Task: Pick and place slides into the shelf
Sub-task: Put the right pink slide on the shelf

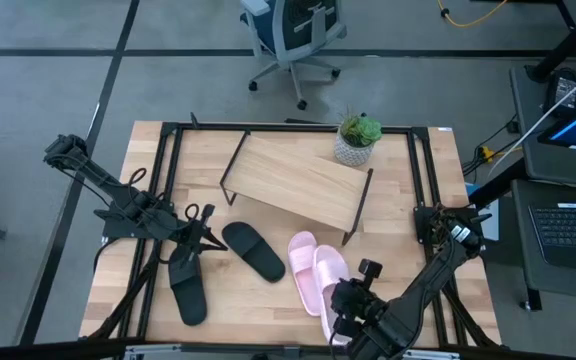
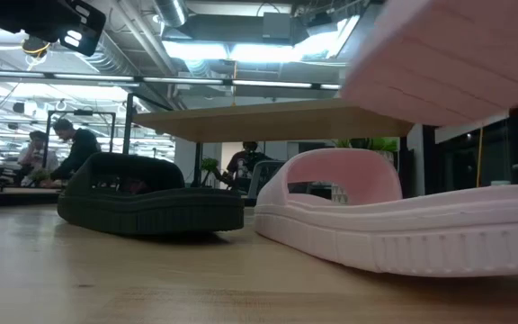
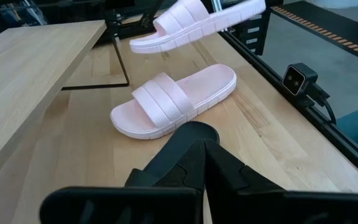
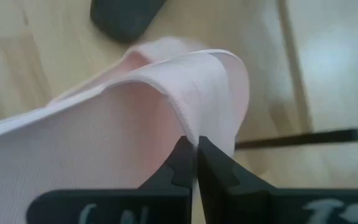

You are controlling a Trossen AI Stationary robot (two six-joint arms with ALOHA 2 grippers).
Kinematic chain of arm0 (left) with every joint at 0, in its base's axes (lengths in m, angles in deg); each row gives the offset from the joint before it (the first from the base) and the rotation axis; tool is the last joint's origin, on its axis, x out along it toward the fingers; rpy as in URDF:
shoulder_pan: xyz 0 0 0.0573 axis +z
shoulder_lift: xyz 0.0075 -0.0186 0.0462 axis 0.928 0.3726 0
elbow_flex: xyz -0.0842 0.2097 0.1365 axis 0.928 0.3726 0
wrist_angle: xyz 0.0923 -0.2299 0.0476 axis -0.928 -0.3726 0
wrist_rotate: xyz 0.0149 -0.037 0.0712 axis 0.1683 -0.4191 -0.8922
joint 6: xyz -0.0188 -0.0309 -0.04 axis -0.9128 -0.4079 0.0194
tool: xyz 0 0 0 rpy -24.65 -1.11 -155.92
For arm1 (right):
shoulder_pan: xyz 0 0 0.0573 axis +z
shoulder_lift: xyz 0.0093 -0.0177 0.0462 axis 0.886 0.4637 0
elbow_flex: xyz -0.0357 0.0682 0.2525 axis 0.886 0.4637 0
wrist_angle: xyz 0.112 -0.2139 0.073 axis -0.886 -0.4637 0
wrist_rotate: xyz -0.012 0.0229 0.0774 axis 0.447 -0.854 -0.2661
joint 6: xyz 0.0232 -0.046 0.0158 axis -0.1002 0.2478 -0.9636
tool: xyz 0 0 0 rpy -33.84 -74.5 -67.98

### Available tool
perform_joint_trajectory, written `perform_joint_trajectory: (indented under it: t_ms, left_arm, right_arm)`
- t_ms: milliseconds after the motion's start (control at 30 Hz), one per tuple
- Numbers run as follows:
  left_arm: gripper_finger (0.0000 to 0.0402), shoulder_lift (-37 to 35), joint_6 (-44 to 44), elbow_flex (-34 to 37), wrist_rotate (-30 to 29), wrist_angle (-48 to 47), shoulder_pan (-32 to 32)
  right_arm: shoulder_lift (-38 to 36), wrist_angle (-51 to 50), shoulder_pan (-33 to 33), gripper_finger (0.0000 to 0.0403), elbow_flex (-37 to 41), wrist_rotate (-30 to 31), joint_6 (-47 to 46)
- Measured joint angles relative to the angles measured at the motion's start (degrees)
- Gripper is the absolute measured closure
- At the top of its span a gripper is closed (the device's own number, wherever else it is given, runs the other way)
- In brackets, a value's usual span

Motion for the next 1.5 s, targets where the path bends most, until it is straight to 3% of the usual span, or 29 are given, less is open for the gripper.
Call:
perform_joint_trajectory:
  t_ms: [167, 433, 667, 967, 1367, 1500]
  left_arm:
    - [0.0401, 0.01, -0.02, 0.00, 0.00, 0.00, 0.00]
    - [0.0401, 0.00, -0.08, 0.00, -0.68, 0.00, 0.00]
    - [0.0401, 0.00, -1.49, 0.00, -6.70, 0.02, 0.02]
    - [0.0401, 0.01, -4.10, 0.00, -7.71, 0.02, 0.00]
    - [0.0401, 0.00, -5.61, 0.00, -10.60, 0.00, 0.02]
    - [0.0401, 0.00, -5.65, 0.00, -10.56, -0.90, 0.00]
  right_arm:
    - [0.00, 0.02, -0.93, 0.0394, -0.04, 5.98, 2.55]
    - [0.00, 0.00, -5.67, 0.0394, -1.75, 8.82, 9.32]
    - [-0.02, 0.01, -9.62, 0.0394, -7.83, 15.85, 19.69]
    - [-0.09, 0.04, -14.96, 0.0394, -17.00, 21.24, 28.43]
    - [-0.11, 0.01, -23.16, 0.0394, -19.91, 20.64, 34.44]
    - [-0.11, 0.02, -25.69, 0.0394, -19.91, 17.83, 34.41]
